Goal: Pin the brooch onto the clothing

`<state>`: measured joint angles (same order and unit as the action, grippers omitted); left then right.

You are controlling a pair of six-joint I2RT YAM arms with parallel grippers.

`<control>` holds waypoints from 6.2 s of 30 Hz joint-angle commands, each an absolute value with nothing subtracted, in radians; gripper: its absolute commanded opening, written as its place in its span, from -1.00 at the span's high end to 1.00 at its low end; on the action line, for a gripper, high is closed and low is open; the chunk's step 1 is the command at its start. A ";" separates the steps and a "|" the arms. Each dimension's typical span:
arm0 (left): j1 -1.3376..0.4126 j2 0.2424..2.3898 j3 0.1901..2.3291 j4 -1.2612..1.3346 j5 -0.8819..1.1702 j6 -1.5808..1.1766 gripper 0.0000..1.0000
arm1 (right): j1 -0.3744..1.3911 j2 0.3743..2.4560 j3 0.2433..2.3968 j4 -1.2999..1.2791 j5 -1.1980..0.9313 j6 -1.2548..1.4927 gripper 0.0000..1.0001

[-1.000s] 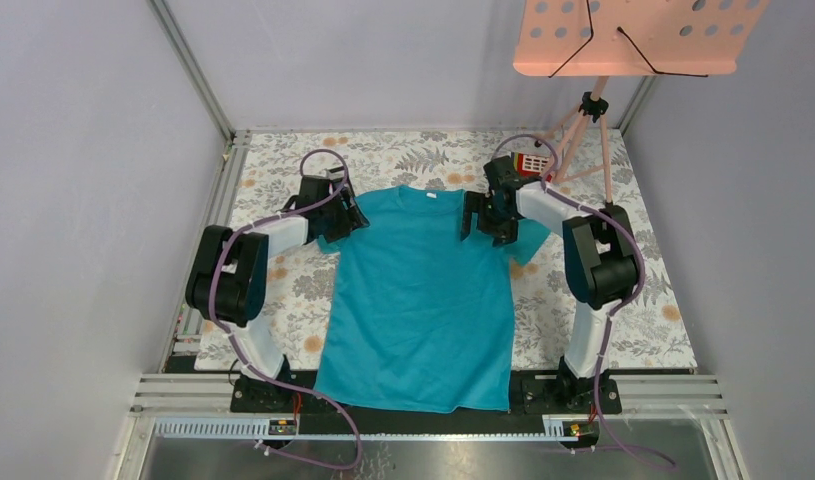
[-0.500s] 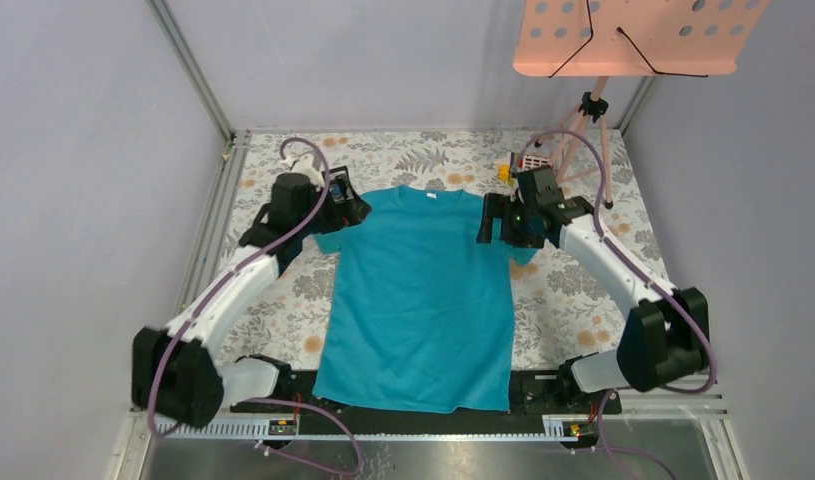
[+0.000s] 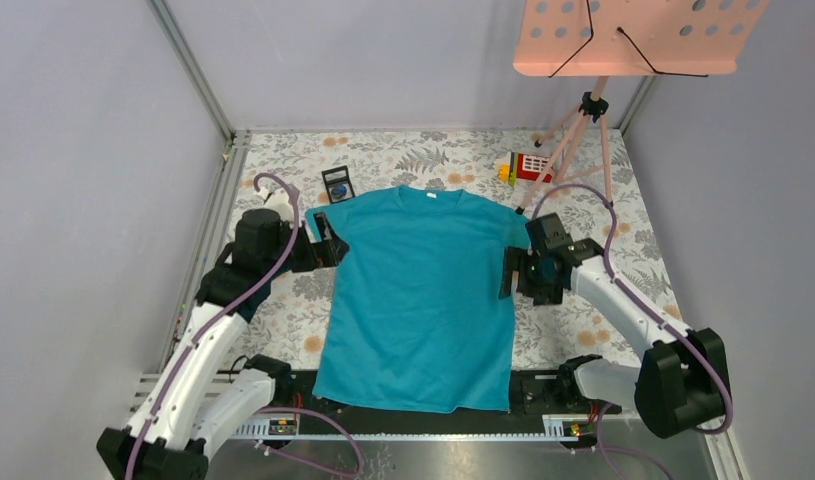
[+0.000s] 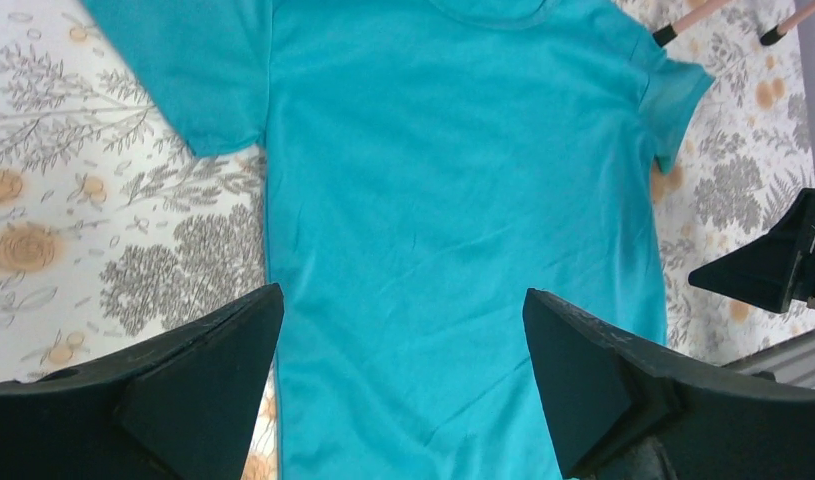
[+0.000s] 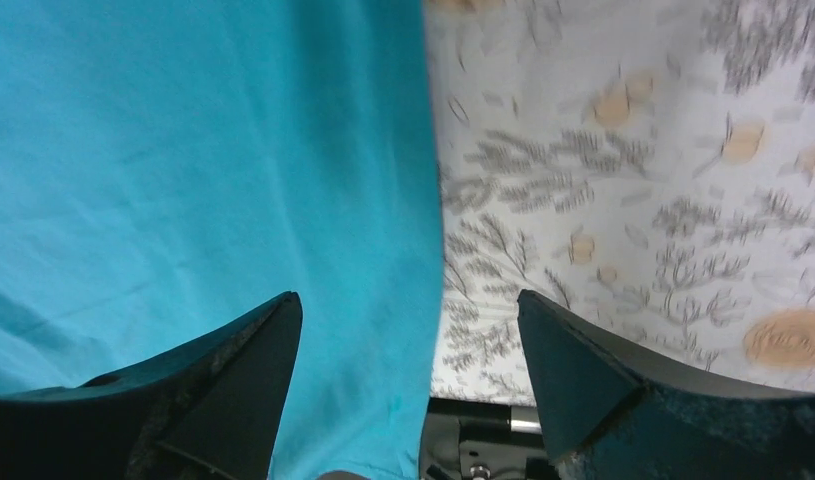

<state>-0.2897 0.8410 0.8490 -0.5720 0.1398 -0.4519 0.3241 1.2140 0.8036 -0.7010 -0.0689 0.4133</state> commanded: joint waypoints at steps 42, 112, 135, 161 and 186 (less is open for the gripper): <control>-0.098 0.952 0.891 -0.472 0.115 -0.376 -0.97 | 0.531 0.999 0.468 -0.744 -0.139 0.762 0.15; -0.137 1.143 1.090 -0.427 0.057 -0.350 -0.93 | 0.587 0.968 0.824 -0.747 0.014 0.673 -0.25; -0.193 1.957 1.630 -0.376 -0.070 -0.380 -0.88 | 0.587 0.799 0.798 -0.652 -0.040 0.534 -0.38; -0.135 2.099 1.600 -0.343 -0.041 -0.397 -0.46 | 0.587 0.876 0.753 -0.582 -0.056 0.661 -0.49; -0.143 2.129 1.671 -0.353 -0.011 -0.381 -0.32 | 0.587 0.839 0.714 -0.592 -0.057 0.709 -0.50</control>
<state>-0.1356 2.1277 1.6176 -0.3660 -0.0292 -0.3923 0.5774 0.8474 0.7197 -0.6075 -0.0475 0.6979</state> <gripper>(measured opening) 0.655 0.747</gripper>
